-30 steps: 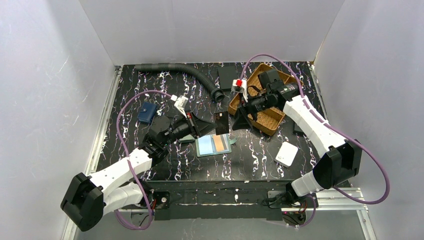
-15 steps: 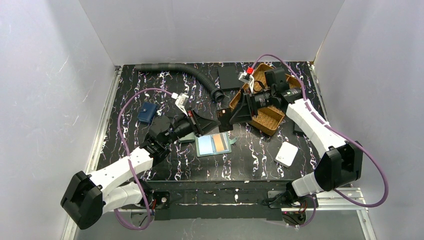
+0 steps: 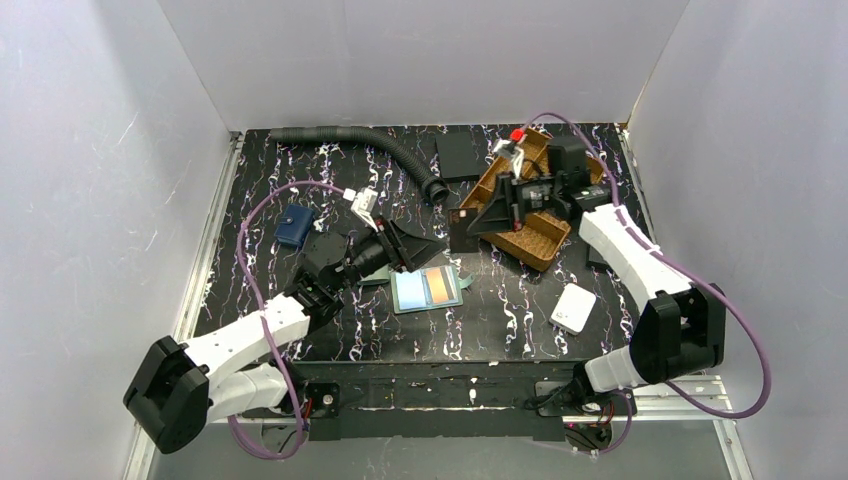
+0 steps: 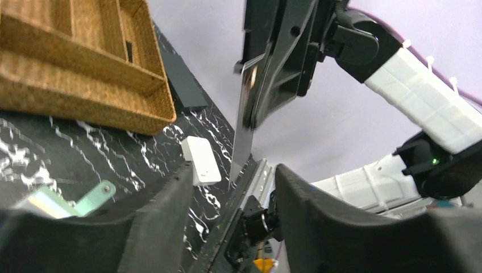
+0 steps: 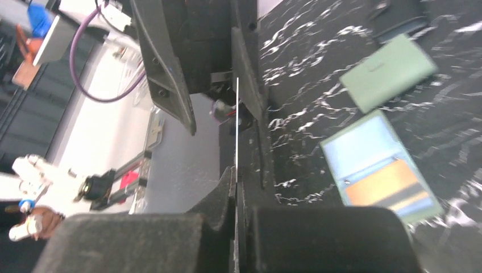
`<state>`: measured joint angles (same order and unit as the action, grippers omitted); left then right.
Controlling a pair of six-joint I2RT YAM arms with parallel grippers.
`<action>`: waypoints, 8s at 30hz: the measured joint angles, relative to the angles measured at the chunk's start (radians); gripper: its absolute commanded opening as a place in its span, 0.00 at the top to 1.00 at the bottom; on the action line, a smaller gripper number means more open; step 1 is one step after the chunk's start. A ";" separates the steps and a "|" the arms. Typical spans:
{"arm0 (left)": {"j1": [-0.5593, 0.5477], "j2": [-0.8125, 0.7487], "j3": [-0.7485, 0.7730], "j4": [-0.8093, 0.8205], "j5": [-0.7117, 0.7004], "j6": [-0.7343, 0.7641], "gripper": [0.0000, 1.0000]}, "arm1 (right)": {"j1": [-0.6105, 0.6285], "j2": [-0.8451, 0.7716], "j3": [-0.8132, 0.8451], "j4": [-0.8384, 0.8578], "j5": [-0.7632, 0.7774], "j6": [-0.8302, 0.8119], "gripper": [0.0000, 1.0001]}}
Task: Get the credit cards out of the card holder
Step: Place the credit card in the storage box, then remove the credit card from the card holder.
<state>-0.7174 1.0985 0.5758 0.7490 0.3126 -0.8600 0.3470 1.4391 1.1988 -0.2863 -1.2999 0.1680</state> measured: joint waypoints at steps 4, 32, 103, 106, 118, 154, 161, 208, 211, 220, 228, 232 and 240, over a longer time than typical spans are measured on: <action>0.005 -0.043 -0.047 -0.061 -0.055 -0.004 0.10 | -0.156 -0.033 -0.036 0.016 0.010 -0.006 0.99; 0.214 -0.132 -0.252 -0.216 0.089 -0.072 0.02 | -0.698 0.316 0.171 -0.237 0.661 -0.222 0.99; 0.249 -0.024 -0.234 -0.211 0.240 -0.199 0.02 | -0.581 -0.068 0.002 -0.203 0.539 -0.360 0.33; 0.249 -0.013 -0.228 -0.211 0.273 -0.219 0.02 | -0.581 -0.105 -0.026 -0.199 0.446 -0.393 0.23; 0.223 -0.009 -0.215 -0.258 0.328 -0.253 0.02 | -0.546 -0.111 -0.068 -0.388 0.248 -0.684 0.12; 0.019 0.059 -0.017 -0.681 0.006 0.015 0.08 | 0.064 -0.055 -0.356 -0.114 0.460 -0.690 0.53; 0.008 0.142 0.012 -0.677 -0.006 -0.001 0.23 | 0.111 0.008 -0.357 0.035 0.496 -0.514 0.78; 0.007 0.557 0.203 -0.634 -0.098 0.075 0.75 | 0.104 0.449 -0.297 0.383 0.409 0.191 0.65; 0.007 0.557 0.203 -0.628 -0.092 0.073 0.74 | 0.100 0.451 -0.311 0.415 0.399 0.219 0.64; 0.018 0.556 0.182 -0.613 -0.088 0.053 1.00 | 0.095 0.462 -0.314 0.444 0.378 0.252 0.63; 0.037 0.540 0.104 -0.491 -0.048 0.027 1.00 | 0.103 0.451 -0.268 0.338 0.385 0.121 0.59; 0.061 0.531 0.035 -0.383 0.004 0.018 1.00 | 0.085 0.401 -0.241 0.257 0.416 0.032 0.54; 0.075 0.536 -0.008 -0.289 0.055 0.022 1.00 | 0.074 0.383 -0.136 0.166 0.464 -0.064 0.50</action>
<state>-0.6426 1.6344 0.5674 0.4599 0.3676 -0.8379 0.4213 1.8217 1.0630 -0.1204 -0.8356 0.1036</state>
